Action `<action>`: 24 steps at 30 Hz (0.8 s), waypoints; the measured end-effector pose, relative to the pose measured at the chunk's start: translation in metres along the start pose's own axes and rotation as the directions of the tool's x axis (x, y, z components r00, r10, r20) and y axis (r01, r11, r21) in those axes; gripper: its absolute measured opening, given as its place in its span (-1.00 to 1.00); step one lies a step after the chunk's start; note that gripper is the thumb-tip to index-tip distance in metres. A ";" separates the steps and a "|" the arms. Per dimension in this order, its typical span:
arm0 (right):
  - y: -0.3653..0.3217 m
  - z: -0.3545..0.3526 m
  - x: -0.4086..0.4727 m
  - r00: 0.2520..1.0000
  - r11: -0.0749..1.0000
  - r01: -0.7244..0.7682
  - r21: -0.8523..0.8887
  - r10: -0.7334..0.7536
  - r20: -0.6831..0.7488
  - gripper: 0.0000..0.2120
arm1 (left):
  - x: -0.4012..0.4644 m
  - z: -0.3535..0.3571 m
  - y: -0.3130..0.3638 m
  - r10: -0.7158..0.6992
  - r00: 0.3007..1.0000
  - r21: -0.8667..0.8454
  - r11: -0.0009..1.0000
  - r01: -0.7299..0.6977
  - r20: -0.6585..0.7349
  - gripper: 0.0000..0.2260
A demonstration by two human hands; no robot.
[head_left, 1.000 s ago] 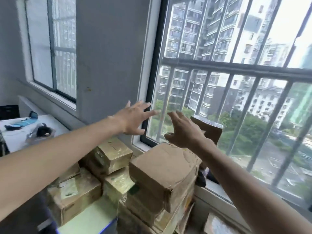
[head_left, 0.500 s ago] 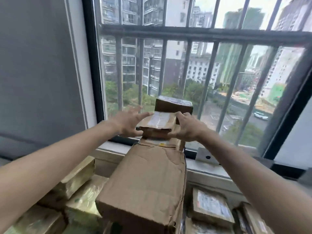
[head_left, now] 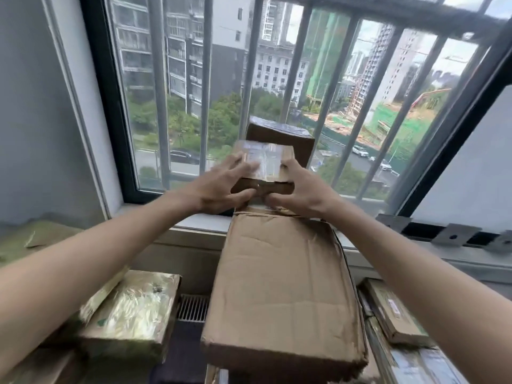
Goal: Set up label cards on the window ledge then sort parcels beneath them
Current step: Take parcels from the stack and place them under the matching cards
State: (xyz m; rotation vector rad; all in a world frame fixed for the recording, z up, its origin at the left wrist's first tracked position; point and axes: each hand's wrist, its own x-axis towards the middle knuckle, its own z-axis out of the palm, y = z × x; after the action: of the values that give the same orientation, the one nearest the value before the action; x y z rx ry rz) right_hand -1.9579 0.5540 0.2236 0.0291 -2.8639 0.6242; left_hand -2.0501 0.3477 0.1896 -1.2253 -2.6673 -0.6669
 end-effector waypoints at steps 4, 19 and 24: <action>-0.007 -0.014 -0.017 0.981 0.997 0.067 0.037 -0.059 -0.185 -0.23 | -0.011 -0.017 0.022 0.160 0.979 0.049 0.987 -0.154 -0.128 -0.41; 0.009 -0.091 -0.129 0.908 0.933 0.216 0.289 -0.083 -0.411 -0.32 | -0.061 -0.050 0.134 0.447 0.840 0.259 0.889 -0.378 -0.307 -0.39; 0.013 -0.102 -0.174 0.892 0.955 0.203 0.218 -0.088 -0.444 -0.30 | -0.080 -0.045 0.173 0.459 0.837 0.266 0.882 -0.390 -0.298 -0.38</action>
State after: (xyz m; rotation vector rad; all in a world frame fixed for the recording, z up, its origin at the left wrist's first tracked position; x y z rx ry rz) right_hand -1.7677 0.6043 0.2728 0.1303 -2.3154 0.8495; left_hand -1.8707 0.3719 0.2645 -1.4216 -2.0137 -0.4826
